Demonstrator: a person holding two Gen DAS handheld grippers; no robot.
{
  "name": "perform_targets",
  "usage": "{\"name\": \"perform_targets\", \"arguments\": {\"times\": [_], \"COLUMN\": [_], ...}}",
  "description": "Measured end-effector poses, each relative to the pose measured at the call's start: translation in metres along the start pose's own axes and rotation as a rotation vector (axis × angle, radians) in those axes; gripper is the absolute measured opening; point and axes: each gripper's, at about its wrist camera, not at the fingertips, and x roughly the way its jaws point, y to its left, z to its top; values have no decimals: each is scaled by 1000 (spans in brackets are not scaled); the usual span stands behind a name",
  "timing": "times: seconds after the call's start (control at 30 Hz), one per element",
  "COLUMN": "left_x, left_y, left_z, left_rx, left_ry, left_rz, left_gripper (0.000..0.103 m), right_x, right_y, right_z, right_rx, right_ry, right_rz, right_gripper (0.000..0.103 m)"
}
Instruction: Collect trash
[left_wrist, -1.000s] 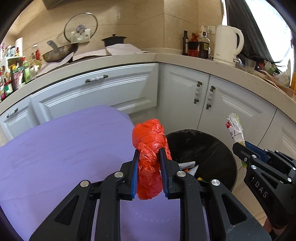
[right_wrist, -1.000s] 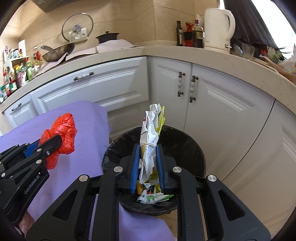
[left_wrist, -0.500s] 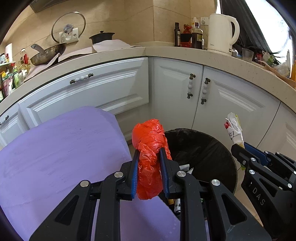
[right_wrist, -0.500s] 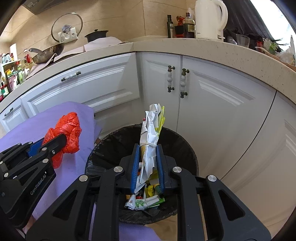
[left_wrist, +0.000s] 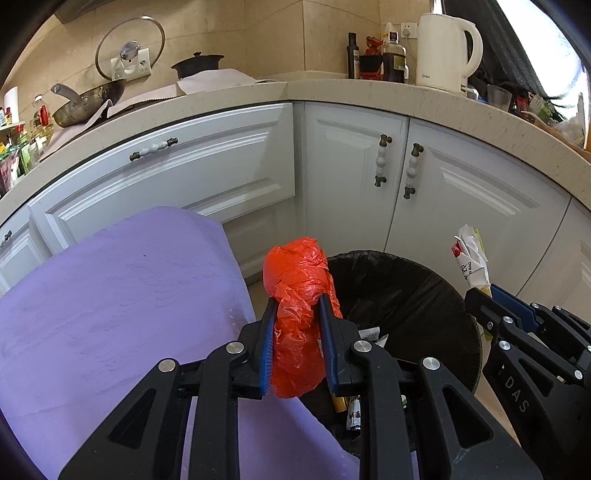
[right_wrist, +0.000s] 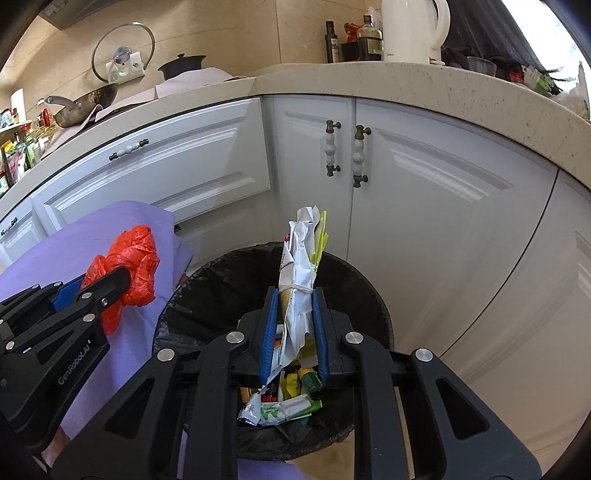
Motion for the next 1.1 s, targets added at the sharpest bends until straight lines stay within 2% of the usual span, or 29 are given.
{"name": "perform_targets", "arguments": {"times": [0.1, 0.17, 0.4, 0.5, 0.83, 1.1], "left_x": [4, 7, 5, -1, -37, -75], "left_y": [-1, -2, -2, -1, 10, 22], "left_z": [1, 2, 3, 3, -5, -22], "left_rx": [3, 2, -4, -5, -14, -3], "left_ry": [7, 21, 0, -14, -52, -96], "left_rz": [4, 4, 7, 12, 22, 58], "left_gripper": [24, 26, 42, 51, 71, 78], "right_x": [4, 6, 3, -3, -44, -84], "right_y": [-3, -4, -7, -7, 1, 10], "right_z": [1, 1, 1, 0, -5, -17], "right_rx": [11, 18, 27, 27, 46, 38], "right_ry": [2, 3, 0, -5, -42, -80], "right_rz": [-3, -3, -8, -12, -12, -33], "right_gripper": [27, 38, 39, 46, 65, 80]}}
